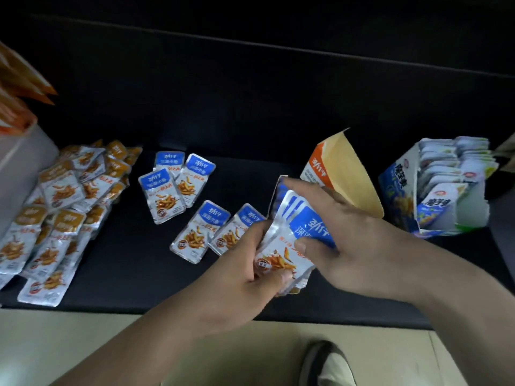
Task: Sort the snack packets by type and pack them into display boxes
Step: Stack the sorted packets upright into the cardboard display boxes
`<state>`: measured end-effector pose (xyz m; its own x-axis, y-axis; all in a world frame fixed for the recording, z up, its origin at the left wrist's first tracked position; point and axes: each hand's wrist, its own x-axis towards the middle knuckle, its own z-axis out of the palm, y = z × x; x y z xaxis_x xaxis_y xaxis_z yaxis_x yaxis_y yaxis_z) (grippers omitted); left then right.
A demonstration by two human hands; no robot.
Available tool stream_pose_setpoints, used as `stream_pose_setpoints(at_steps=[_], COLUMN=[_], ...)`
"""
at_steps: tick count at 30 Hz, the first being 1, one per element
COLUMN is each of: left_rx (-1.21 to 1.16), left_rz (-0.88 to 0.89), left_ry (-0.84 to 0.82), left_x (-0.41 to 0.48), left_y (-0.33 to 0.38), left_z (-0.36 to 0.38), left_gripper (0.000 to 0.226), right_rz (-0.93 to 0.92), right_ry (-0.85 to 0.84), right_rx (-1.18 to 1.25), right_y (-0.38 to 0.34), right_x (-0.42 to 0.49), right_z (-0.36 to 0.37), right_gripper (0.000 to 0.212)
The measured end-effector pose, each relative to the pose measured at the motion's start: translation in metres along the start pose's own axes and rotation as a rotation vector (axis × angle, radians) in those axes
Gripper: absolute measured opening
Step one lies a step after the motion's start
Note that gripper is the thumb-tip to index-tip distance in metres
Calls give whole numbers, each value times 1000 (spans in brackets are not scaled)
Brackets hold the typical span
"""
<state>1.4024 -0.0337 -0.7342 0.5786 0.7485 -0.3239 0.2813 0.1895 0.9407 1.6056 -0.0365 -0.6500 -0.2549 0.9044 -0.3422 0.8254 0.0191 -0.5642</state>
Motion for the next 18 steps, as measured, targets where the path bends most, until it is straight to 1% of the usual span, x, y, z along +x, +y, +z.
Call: stream_pose_setpoints(at_steps=[3, 6, 8, 11, 13, 16, 18], left_rx=[52, 89, 112, 137, 147, 195, 276], left_rz=[27, 29, 24, 10, 13, 35, 47], left_ry=[11, 31, 49, 67, 96, 189, 273], left_x=[3, 4, 2, -2, 0, 3, 3], left_y=[4, 3, 0, -4, -7, -17, -26], left_z=[5, 9, 13, 20, 23, 23, 22], left_gripper=[43, 42, 46, 54, 53, 49, 52], right_rz=[6, -23, -46, -78, -89, -108, -133], right_ry=[-10, 72, 80, 79, 84, 94, 114], right_rx=[15, 224, 320, 326, 342, 331, 291], right_y=[5, 13, 16, 19, 23, 28, 30], right_x=[-6, -11, -11, -9, -7, -5, -4], right_z=[-1, 1, 5, 11, 13, 19, 25], right_gripper=[91, 88, 87, 90, 88, 85, 85])
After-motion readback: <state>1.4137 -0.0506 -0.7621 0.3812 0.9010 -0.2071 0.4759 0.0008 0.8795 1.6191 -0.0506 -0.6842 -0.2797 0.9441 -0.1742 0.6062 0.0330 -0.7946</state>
